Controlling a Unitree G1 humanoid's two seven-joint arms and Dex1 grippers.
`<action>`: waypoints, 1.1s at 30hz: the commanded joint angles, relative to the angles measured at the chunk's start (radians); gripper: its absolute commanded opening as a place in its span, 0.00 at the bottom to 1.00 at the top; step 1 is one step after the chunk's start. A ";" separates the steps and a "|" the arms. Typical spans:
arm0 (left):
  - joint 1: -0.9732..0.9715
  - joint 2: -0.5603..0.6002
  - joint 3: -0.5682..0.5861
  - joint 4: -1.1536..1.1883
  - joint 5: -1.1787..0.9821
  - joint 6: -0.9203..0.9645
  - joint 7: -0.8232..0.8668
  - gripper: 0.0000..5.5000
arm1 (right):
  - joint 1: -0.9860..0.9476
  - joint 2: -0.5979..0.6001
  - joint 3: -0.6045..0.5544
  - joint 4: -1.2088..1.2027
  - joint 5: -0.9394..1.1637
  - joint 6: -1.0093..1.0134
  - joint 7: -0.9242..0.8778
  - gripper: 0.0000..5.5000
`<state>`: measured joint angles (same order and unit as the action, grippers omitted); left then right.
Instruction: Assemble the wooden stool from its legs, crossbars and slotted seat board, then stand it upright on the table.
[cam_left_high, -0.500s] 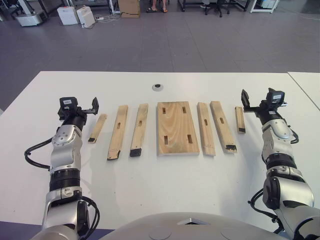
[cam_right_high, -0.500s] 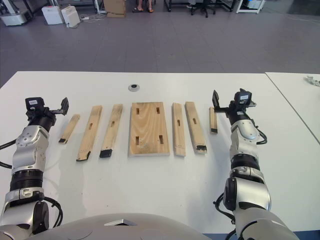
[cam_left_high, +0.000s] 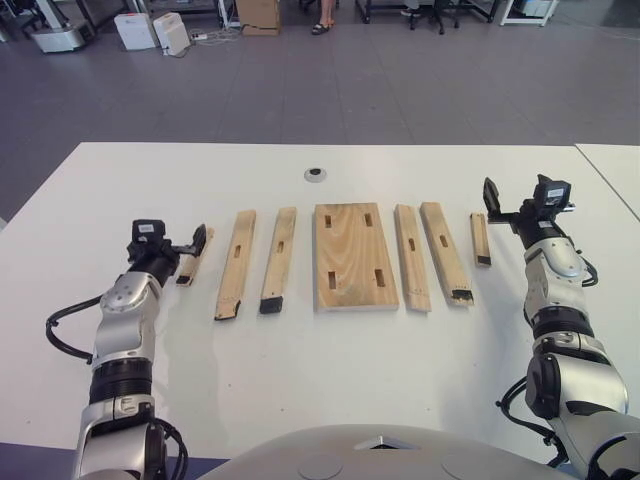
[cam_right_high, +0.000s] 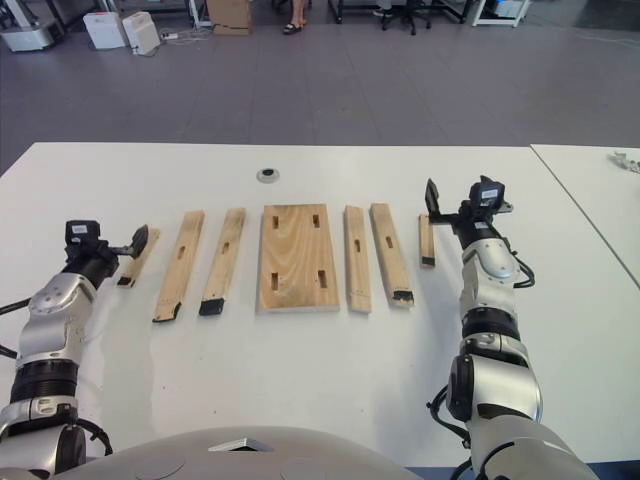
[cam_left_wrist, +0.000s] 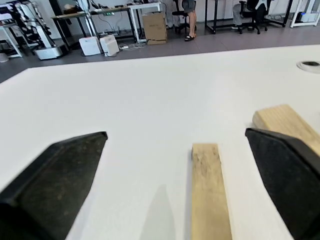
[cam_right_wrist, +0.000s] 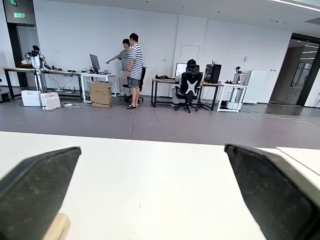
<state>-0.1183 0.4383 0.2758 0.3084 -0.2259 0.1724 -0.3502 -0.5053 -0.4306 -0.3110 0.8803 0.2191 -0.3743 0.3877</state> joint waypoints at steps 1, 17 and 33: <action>0.046 0.037 -0.038 0.014 0.023 0.069 -0.049 0.78 | 0.001 -0.009 -0.004 -0.014 0.005 0.006 0.002 0.98; 0.147 0.091 -0.113 -0.080 0.072 0.235 -0.071 0.25 | 0.002 0.019 0.015 -0.051 0.035 0.096 0.081 0.98; -0.439 -0.185 -0.365 -0.332 0.093 -0.110 -0.056 0.23 | -0.215 0.449 0.085 -0.742 0.745 1.031 -0.039 0.98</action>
<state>-0.5133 0.2673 -0.0516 -0.0379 -0.1540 0.0746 -0.3845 -0.6950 0.0031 -0.2241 0.1418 0.9447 0.6307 0.3803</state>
